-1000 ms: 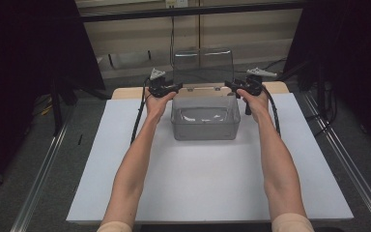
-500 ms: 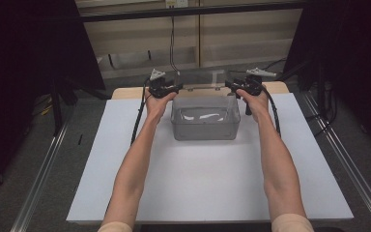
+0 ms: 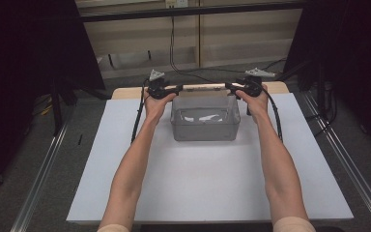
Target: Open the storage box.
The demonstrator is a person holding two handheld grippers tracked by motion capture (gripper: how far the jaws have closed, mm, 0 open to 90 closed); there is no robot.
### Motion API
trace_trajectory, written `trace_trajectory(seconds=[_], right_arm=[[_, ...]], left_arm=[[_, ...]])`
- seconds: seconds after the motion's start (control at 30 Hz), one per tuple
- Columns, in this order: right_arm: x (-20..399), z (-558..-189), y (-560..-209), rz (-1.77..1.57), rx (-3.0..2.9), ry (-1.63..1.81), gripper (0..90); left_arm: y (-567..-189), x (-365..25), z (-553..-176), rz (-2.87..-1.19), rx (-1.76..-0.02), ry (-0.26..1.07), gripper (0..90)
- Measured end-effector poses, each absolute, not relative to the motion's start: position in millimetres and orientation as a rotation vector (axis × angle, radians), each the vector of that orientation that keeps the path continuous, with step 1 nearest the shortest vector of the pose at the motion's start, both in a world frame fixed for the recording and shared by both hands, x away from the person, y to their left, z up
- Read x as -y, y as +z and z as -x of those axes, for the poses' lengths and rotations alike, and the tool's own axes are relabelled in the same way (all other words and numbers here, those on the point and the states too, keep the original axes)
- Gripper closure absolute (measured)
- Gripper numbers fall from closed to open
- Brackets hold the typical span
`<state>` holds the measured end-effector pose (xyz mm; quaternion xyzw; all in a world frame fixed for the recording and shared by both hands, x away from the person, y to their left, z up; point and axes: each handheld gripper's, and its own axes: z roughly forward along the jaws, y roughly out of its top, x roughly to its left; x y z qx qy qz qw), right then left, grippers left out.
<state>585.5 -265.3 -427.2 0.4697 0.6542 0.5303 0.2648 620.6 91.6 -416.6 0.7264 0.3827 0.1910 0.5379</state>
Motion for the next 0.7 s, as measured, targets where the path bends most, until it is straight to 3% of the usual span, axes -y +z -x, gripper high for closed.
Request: trace_trajectory(seconds=[0.47,0.7], right_arm=[[266,-565,-411,-1.244,-1.754,1.397,21.2],[264,-555,-403,-1.231,-1.712,1.396,12.1]], left_arm=[[-407,-93,-601,-1.703,-0.929,0.463,9.8],[-400,-89,-588,-1.714,-0.878,0.492,7.5]])
